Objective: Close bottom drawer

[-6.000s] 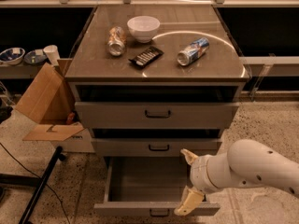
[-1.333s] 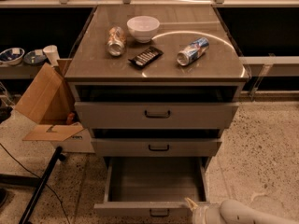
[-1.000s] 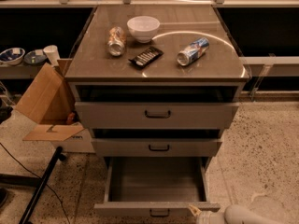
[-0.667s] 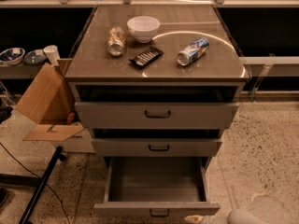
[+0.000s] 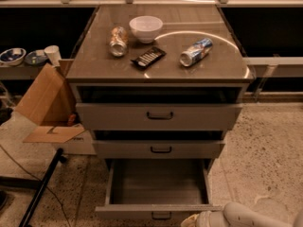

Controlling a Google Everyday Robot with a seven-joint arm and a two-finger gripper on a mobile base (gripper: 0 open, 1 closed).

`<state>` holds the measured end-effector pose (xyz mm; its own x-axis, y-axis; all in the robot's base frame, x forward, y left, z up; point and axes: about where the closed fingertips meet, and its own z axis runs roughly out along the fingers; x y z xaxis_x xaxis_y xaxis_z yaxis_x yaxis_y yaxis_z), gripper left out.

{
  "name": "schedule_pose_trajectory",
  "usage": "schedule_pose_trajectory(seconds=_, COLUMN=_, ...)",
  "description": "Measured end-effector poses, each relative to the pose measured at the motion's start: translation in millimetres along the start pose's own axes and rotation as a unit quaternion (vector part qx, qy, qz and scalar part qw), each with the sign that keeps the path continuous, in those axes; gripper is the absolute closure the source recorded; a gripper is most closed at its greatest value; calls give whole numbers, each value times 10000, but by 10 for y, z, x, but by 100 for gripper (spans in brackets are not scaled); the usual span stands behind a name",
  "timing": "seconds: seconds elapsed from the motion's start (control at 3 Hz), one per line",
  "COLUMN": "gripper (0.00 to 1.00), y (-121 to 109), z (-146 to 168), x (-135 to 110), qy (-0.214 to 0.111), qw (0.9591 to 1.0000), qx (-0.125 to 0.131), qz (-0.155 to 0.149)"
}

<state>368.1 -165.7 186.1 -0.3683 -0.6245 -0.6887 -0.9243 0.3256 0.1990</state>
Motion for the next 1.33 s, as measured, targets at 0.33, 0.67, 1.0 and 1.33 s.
schedule_pose_trajectory(seconds=0.33, gripper=100, y=-280, z=185, x=108, qy=-41, qw=9999, qx=1, qz=118)
schedule_pose_trajectory(seconds=0.67, gripper=100, y=-480, z=302, x=169, qy=-116, qw=9996, qx=90, qz=245)
schedule_pose_trajectory(seconds=1.0, gripper=100, y=-653, z=334, x=123, qy=-247, qw=9983, qx=378, qz=370)
schedule_pose_trajectory(seconds=1.33, gripper=100, y=-766, z=340, x=-31, qy=-282, qw=9972, qx=572, qz=391)
